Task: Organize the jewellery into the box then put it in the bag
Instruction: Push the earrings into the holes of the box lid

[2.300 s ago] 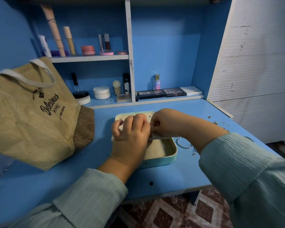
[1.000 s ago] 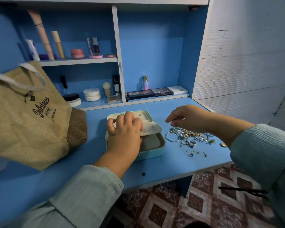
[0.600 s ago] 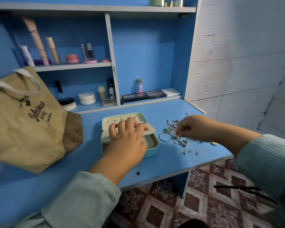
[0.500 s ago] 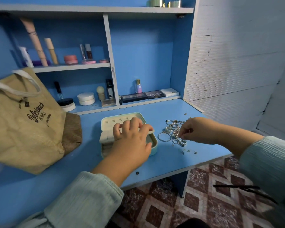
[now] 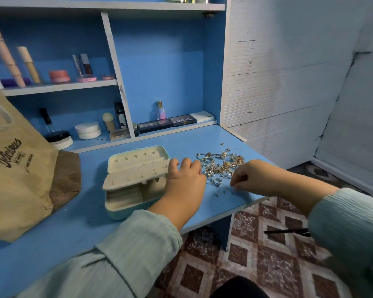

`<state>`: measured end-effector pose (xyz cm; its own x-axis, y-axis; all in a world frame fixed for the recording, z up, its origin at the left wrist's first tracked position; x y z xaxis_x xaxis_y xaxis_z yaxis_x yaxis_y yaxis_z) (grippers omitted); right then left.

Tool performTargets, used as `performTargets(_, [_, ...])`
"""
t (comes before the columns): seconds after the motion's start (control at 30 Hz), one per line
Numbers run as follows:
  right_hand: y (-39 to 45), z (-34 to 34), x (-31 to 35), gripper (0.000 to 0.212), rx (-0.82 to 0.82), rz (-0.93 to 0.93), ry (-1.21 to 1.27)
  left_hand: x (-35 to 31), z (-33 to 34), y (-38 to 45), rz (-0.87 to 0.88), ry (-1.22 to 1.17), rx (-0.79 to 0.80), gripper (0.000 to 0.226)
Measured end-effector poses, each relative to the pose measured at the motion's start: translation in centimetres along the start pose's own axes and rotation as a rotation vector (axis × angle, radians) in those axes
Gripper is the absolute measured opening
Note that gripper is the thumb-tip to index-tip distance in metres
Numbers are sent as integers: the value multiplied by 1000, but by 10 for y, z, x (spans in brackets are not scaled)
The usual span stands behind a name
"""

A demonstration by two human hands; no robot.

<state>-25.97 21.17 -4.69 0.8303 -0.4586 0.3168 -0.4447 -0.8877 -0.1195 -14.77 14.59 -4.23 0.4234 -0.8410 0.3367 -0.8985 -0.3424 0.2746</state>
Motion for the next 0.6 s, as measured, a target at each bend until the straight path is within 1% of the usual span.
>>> performTargets(0.1, [0,6,-2,13,-16,-17,25,-3,5,4,-1,-11,46,27])
performTargets(0.23, [1,6,3,16,-87,-81,46,-3,11,8,-16,-22,87,29])
performTargets(0.37, [3,3,15,15,-161,-143,66,-1,10,8,-32,-4,72,27])
performTargets(0.5, [6,8,31,16,-171,-207,50,1,8,8,-31,6,48,24])
performTargets(0.6, [11,14,35,14,-181,-194,25,1,8,7,-9,5,51,27])
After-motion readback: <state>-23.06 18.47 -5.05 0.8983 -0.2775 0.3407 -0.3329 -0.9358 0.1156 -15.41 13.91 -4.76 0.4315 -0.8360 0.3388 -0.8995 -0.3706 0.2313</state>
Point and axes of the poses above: each hand's wrist, its own y-axis towards the middle knuckle, its own z-axis out of the palm, x = y × z, the point moved 8 cm from there along y, towards the middle knuckle, and after that the axes turned 4 degrees about z, right-handed, at the moved point
